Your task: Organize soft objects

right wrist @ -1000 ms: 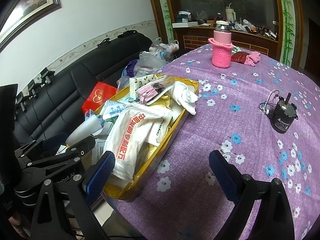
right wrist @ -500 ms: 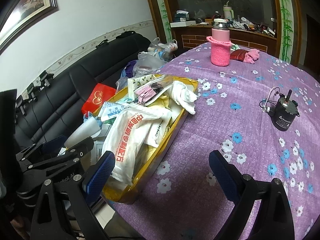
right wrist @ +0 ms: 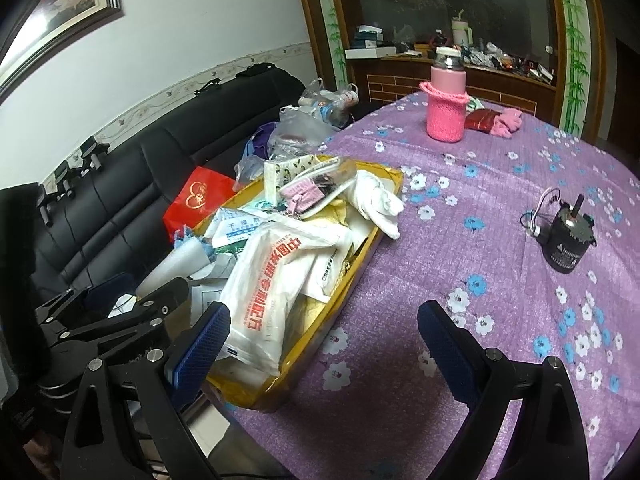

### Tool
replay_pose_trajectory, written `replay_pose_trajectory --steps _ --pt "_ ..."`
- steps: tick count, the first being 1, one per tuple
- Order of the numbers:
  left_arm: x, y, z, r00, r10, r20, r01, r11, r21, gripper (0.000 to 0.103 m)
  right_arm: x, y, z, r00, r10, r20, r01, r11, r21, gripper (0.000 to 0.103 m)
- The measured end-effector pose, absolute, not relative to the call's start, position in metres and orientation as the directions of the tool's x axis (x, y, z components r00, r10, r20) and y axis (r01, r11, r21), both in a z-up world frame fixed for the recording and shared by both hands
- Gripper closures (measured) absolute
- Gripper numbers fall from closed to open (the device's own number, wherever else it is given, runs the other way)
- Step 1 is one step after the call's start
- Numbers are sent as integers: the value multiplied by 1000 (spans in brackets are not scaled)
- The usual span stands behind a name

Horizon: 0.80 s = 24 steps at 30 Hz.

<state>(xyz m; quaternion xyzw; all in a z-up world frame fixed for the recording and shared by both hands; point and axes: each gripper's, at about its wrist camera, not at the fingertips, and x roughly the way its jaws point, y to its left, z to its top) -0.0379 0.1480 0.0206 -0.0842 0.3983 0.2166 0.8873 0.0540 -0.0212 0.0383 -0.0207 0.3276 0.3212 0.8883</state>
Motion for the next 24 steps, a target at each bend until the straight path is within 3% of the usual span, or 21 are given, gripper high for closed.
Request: replay_pose_trajectory --steps 24 --pt "-37 148 21 596 313 -739 -446 895 19 35 55 -24 44 587 561 -584 -567 800 197 7"
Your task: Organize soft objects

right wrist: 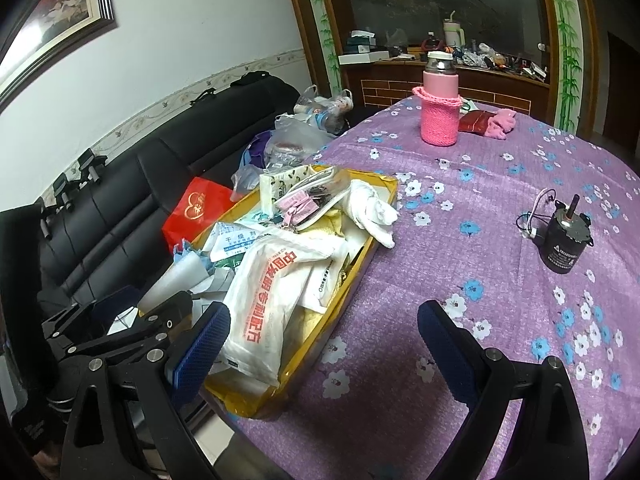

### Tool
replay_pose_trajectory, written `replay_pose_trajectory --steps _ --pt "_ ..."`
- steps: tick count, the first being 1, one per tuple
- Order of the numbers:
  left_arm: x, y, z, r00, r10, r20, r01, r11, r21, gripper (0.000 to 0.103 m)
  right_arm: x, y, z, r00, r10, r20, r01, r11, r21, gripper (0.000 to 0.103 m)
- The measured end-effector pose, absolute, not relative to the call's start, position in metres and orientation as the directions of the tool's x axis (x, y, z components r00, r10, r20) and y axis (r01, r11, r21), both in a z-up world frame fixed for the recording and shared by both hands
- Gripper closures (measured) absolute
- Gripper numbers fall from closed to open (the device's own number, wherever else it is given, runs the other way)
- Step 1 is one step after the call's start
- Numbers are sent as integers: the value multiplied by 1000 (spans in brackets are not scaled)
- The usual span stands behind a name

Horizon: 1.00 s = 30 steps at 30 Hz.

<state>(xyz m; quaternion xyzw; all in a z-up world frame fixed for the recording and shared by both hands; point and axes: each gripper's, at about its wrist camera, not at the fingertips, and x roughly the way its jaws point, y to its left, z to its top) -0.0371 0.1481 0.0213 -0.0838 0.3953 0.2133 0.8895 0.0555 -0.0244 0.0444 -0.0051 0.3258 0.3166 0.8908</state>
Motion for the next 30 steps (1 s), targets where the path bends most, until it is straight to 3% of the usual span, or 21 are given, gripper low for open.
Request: replay_pose_trajectory --steps 30 --pt "-39 151 23 604 324 -728 -443 896 31 35 55 -20 45 596 555 -580 -566 803 187 7"
